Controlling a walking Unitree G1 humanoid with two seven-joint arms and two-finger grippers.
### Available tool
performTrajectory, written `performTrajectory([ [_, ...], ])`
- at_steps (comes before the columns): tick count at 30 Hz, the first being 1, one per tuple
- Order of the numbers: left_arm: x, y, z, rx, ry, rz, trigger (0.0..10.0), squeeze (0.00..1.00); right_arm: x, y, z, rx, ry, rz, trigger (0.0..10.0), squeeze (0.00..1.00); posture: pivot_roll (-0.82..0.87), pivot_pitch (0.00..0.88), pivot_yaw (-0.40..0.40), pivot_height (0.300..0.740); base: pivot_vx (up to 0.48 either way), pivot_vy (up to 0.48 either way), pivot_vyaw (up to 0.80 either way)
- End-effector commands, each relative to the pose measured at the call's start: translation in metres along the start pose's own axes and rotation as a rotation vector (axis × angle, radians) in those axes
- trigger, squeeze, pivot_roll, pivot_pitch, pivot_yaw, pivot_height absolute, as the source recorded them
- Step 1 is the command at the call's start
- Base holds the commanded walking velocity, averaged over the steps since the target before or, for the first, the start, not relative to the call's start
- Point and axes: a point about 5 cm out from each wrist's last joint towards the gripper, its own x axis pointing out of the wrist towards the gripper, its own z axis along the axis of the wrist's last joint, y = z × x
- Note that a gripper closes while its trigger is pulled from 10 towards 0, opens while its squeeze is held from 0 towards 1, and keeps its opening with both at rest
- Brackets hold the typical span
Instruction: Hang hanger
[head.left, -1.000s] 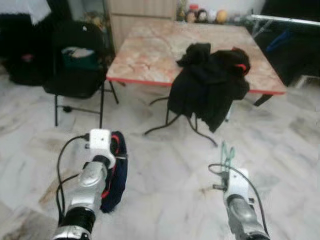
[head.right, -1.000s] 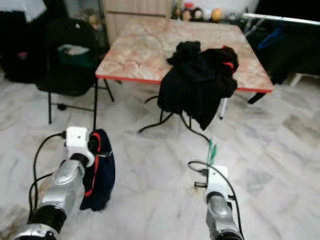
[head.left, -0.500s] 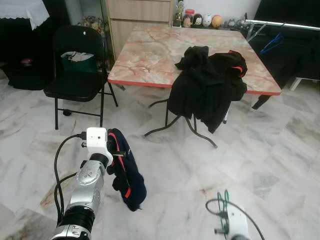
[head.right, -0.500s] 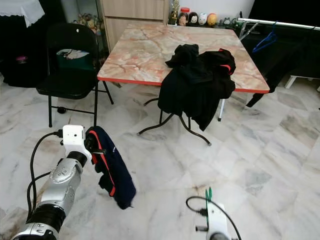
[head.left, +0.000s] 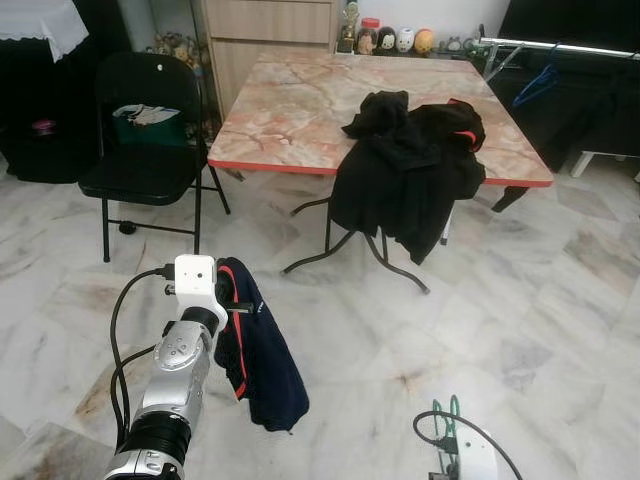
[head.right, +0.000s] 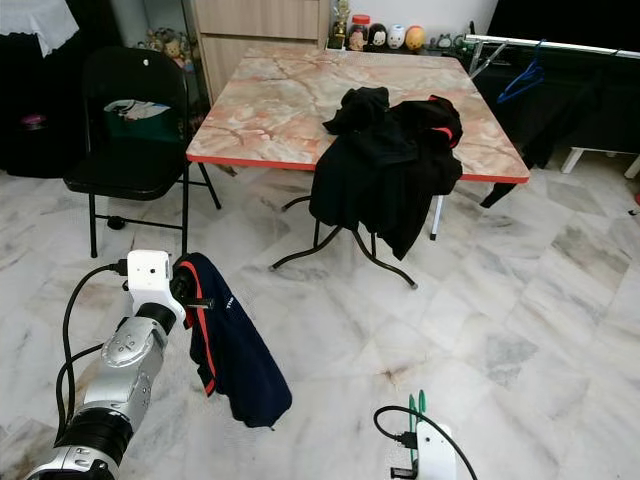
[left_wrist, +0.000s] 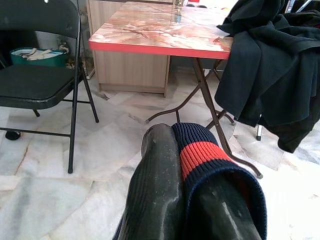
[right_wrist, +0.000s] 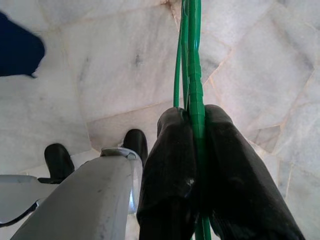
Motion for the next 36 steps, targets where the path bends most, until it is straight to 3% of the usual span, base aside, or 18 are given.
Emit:
performTrajectory([
  [1,0.002,-0.003,0.008,0.012,-0.04,-0.02,10.0,0.0,0.0,0.001,-0.001,0.033,-0.003,0.004,10.0,0.0,-0.12,0.0,-0.017,0.74,0.0,0.0,0.0],
  [13,0.001,-0.003,0.007,0.011,-0.038,-0.025,10.0,0.0,-0.003,-0.003,-0.017,0.036,0.049,0.015,10.0,0.0,-0.12,0.0,-0.011,0.74,0.0,0.0,-0.63],
  [20,0.001,-0.003,0.007,0.011,-0.041,-0.027,10.0,0.0,-0.004,-0.016,-0.019,0.032,0.042,0.007,10.0,0.0,-0.12,0.0,-0.009,0.74,0.144,0.0,0.0],
  [26,0.001,-0.003,0.008,0.01,-0.042,-0.029,10.0,0.0,-0.004,-0.018,-0.019,0.039,0.049,0.003,10.0,0.0,-0.12,0.0,-0.009,0.74,0.276,0.0,0.0],
  [36,0.002,-0.004,0.009,0.01,-0.044,-0.029,10.0,0.0,-0.002,0.004,-0.012,0.028,0.046,0.04,10.0,0.0,-0.12,0.0,-0.01,0.74,0.288,0.0,-0.56],
])
